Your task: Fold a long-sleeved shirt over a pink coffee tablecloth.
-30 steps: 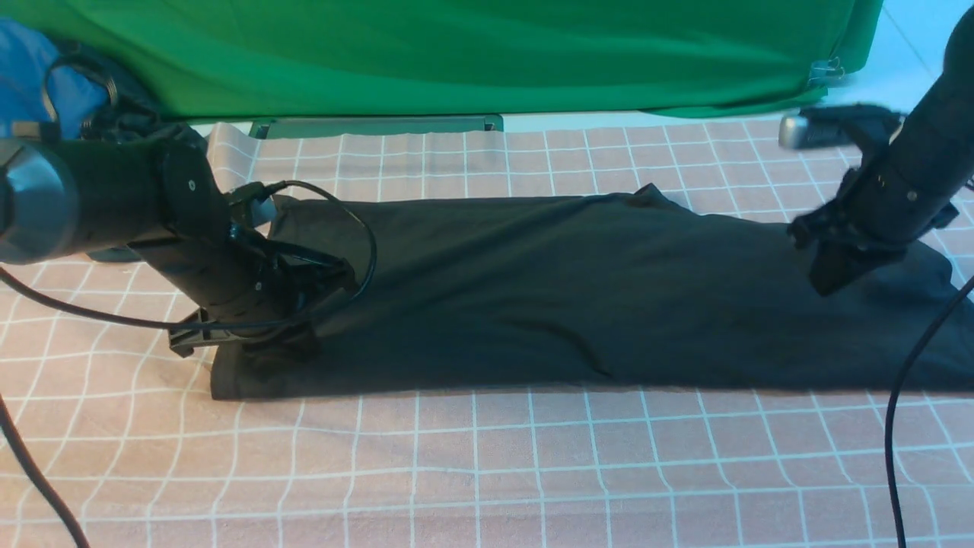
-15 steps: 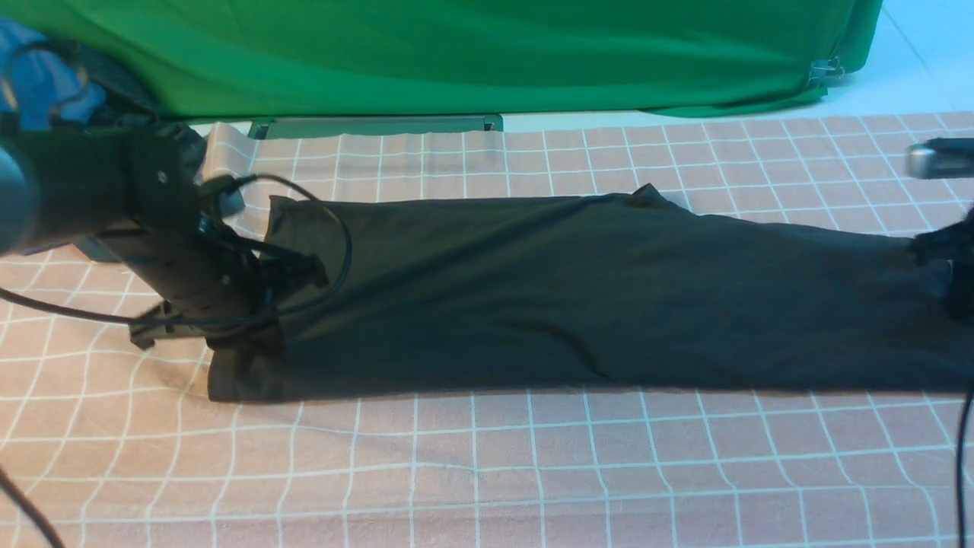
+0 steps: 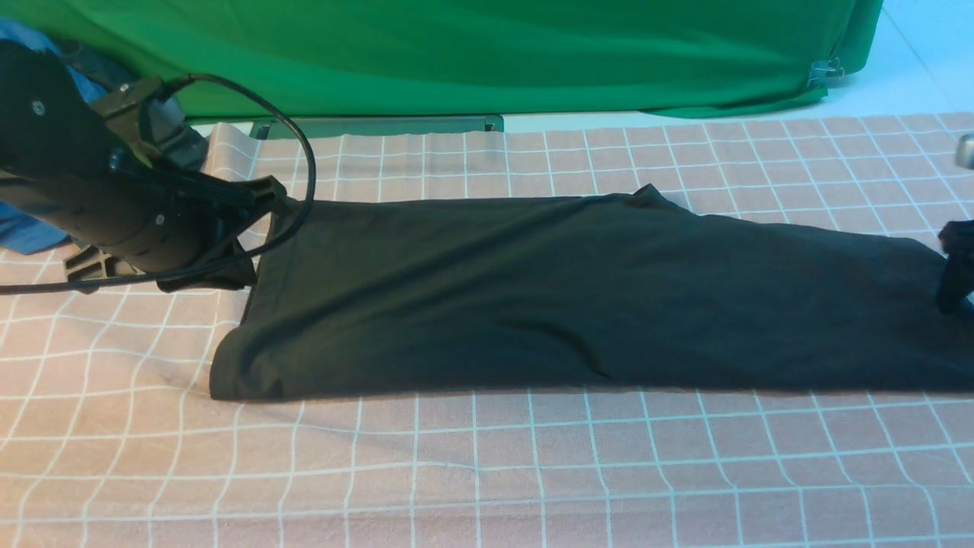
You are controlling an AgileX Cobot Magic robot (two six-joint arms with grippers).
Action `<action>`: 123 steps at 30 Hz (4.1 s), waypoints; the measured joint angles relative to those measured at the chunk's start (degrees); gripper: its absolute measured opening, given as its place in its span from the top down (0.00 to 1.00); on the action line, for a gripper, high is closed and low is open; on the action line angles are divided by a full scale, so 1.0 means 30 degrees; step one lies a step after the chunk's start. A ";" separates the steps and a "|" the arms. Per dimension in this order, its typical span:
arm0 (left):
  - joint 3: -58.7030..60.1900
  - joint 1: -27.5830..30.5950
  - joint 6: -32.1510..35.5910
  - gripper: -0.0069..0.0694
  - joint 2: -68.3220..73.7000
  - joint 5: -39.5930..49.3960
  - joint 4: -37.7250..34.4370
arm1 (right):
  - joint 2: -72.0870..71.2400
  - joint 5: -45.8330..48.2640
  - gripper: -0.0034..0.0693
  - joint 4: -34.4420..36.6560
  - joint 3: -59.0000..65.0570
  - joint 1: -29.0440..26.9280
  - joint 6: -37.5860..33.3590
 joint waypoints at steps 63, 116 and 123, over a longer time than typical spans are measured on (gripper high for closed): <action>0.0023 0.0020 0.0517 0.89 -0.7354 0.2652 -0.1660 | 0.1102 -0.3781 0.78 0.7159 -1.0652 1.6404 0.5187; -0.3896 -0.2824 0.5556 0.89 0.5922 -0.1732 -0.7775 | 0.0247 0.1839 0.90 0.4718 -0.4491 1.2427 -0.0858; -0.4006 -0.3498 0.5556 0.89 0.8271 -0.1093 -0.7926 | 0.1584 -0.0514 0.90 0.4756 -0.1795 1.3131 -0.0695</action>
